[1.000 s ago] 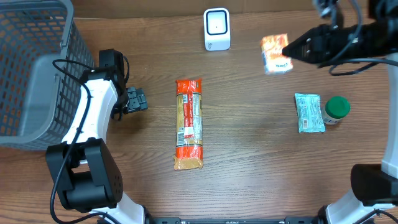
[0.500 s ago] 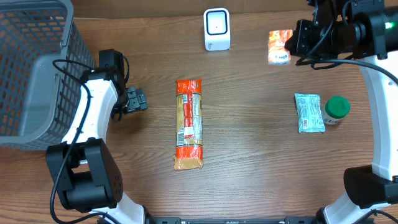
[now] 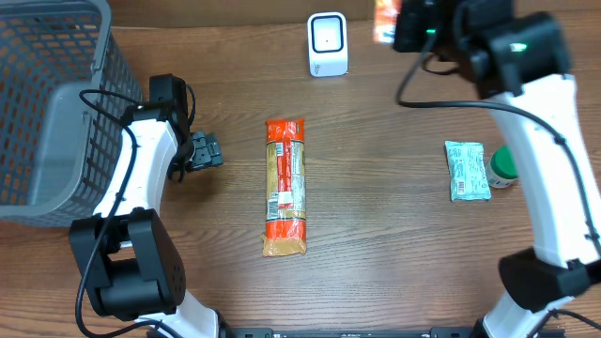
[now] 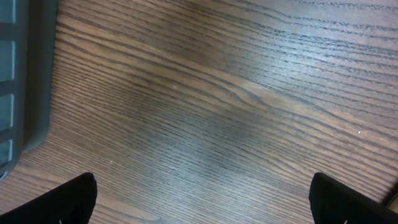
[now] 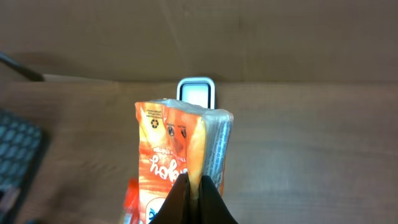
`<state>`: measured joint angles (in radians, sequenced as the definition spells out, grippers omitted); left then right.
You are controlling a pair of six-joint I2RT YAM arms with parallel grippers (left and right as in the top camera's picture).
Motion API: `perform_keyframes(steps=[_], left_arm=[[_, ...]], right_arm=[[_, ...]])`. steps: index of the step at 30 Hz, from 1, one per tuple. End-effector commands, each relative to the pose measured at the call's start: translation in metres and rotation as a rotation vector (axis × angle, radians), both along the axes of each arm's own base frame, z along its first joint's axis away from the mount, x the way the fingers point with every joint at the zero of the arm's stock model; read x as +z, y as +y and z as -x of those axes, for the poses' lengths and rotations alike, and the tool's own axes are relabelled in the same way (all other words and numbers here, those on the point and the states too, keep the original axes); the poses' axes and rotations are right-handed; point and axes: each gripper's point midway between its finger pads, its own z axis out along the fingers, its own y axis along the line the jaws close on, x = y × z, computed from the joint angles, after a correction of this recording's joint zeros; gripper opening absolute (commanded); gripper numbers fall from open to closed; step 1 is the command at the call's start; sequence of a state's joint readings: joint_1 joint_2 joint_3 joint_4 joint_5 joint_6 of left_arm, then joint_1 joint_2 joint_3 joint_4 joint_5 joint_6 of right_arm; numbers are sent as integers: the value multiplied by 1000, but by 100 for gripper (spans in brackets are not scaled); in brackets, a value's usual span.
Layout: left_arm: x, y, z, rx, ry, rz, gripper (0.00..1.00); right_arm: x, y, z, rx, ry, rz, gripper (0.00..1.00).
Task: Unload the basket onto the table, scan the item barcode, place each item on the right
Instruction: 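Lift the orange packet and carry it with the right gripper to the scanner, then hold the orange packet under the white scanner with the right gripper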
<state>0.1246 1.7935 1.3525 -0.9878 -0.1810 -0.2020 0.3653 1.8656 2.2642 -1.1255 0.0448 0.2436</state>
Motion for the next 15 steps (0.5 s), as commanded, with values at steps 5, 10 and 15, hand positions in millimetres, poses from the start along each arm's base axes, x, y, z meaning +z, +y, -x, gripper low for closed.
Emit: perform_keyframes(steps=[5, 10, 15], left_arm=[[9, 2, -2, -13, -22, -15, 100], [9, 1, -2, -15, -22, -14, 100], [9, 1, -2, -16, -22, -14, 100]], right_arm=[[-30, 11, -52, -133, -101, 192, 4], [-64, 21, -79, -99, -100, 267, 4], [-95, 17, -104, -147, -114, 373, 4]])
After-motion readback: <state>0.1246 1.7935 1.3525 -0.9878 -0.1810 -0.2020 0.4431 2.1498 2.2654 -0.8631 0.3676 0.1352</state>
